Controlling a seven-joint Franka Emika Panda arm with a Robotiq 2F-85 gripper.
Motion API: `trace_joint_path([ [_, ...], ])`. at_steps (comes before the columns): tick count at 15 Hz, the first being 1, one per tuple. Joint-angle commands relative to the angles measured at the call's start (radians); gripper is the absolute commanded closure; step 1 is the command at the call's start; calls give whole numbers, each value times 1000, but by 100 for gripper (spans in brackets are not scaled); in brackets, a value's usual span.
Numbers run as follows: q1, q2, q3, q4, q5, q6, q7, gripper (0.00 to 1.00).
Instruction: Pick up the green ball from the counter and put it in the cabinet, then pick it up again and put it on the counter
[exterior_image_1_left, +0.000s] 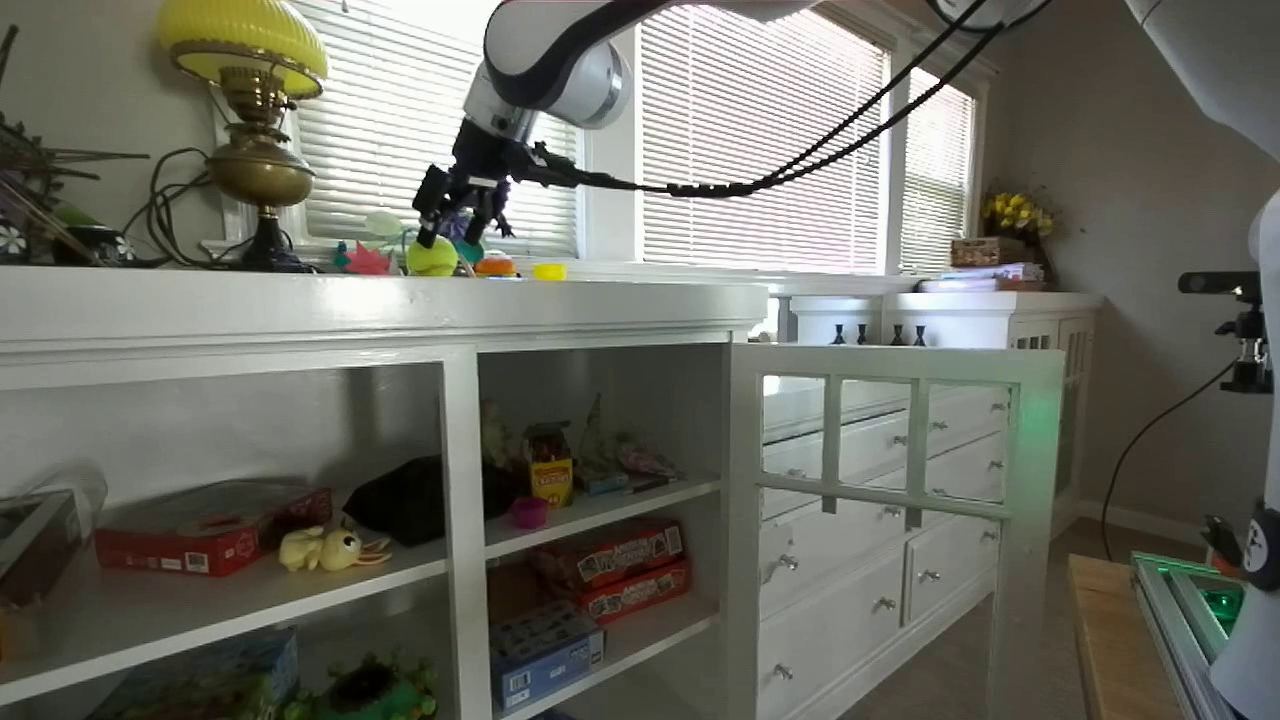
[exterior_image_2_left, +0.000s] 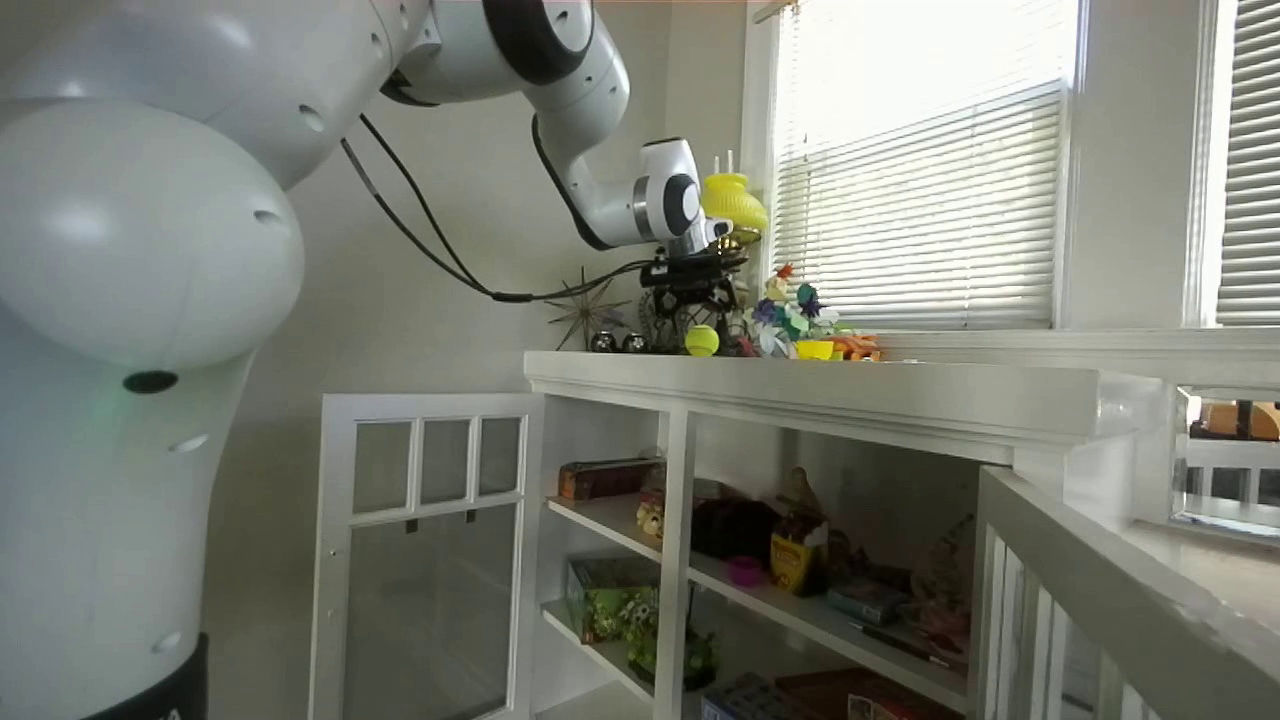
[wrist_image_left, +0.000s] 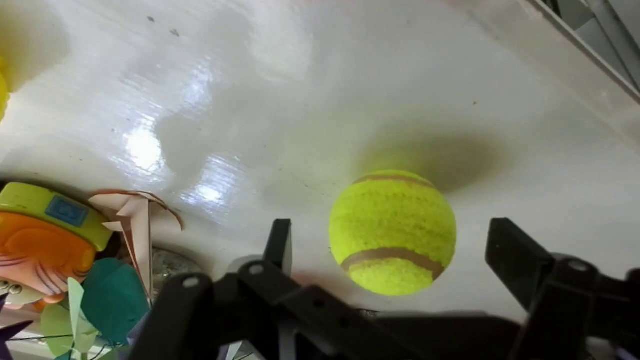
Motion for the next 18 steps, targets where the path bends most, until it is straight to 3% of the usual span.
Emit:
trace_joint_path([
  [1,-5,51,7,58,24,30,-41,0],
  [5,-7,69,7,64,26,69,-41,0],
  [6,-11,72,13,63,30,83,-55,25],
  [7,-10,75,10,61,25,95,-55,26],
  [11,-29,68,42,45,62,119,-87,56],
  [16,-1,-76,60,-57,58,73,-72,60],
  [18,-22,-142,122,-94,115,2,-139,60],
])
